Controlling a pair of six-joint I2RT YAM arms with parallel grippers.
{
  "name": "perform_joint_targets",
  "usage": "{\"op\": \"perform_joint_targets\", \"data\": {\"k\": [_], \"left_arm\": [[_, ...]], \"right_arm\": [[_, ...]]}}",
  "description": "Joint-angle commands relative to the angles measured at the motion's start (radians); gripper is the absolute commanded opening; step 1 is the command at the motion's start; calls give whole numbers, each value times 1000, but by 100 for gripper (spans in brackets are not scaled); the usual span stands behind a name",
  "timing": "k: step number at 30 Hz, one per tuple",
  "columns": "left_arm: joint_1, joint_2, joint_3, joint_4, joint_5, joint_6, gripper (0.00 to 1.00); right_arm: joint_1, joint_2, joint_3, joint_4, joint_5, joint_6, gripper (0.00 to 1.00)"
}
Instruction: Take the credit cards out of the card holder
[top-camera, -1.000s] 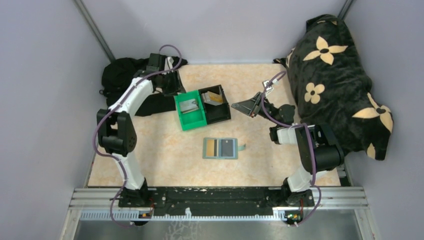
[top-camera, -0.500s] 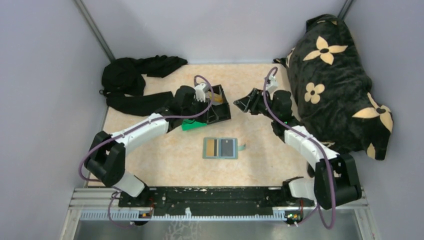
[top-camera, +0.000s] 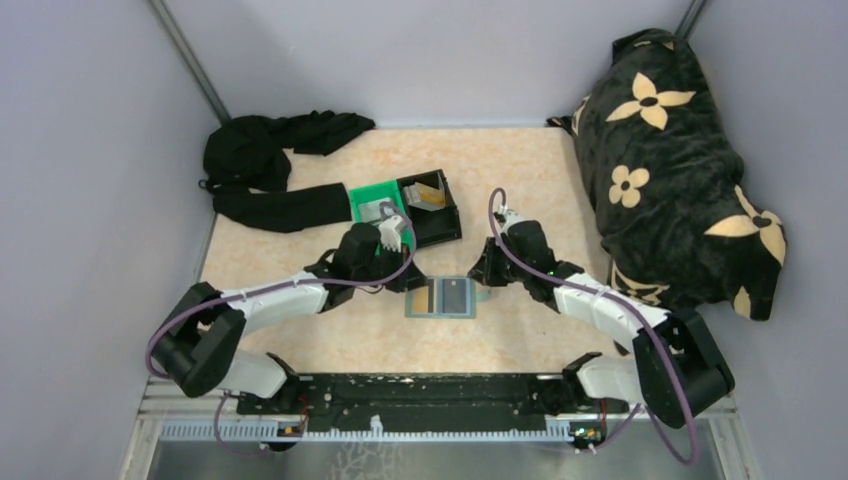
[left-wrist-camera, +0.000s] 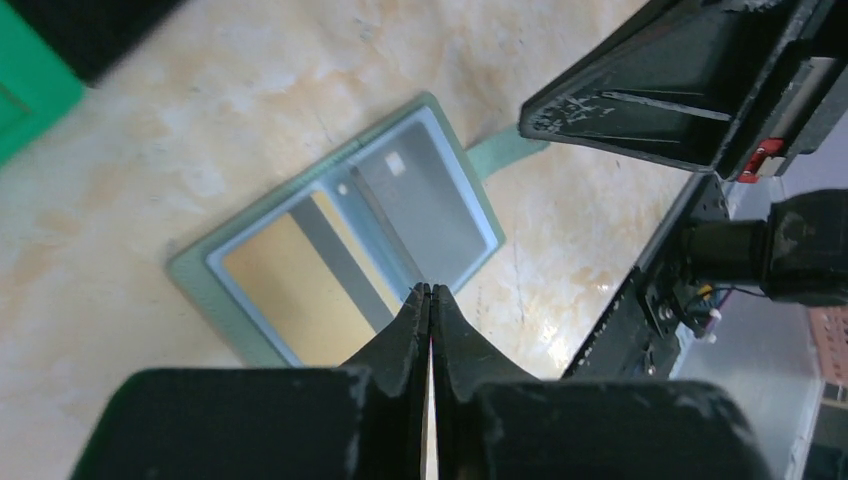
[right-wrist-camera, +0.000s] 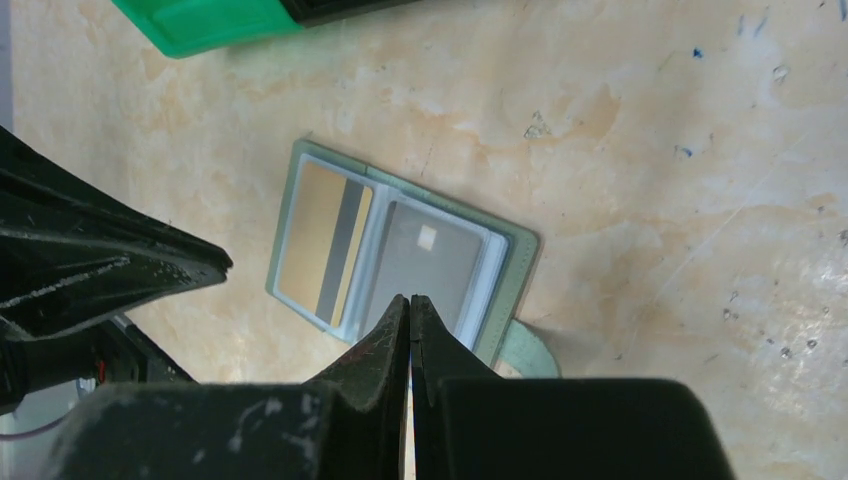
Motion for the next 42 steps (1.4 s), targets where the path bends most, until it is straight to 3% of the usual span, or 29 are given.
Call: {"op": "perform_joint_targets", "data": {"k": [1,3,5,9,17,26,42], "left_arm": [[-50,23,-33,127,30,-47,11],[-54,43,-64,172,35,-69,20],[-54,65,-77,187,37,-81,22],[-54,91,-80,183,27,-84,20],[-54,104,-62,96,-26,-74,12],[-52,-17,-113,13,-135,-56,3],[-52,131,-150,30,-136,-76,0]], "right_arm": [[40,-50,-25,15,72,35,0],[41,-57,-51,15,81,48,0],[42,-63,-71,15,77,55,4],[58,-53,-65,18,70,60,11],[101,20,-25,57,48,56,36],[193,83,23,165,9,75,37],[206,255,13,337,-71,126,38]]}}
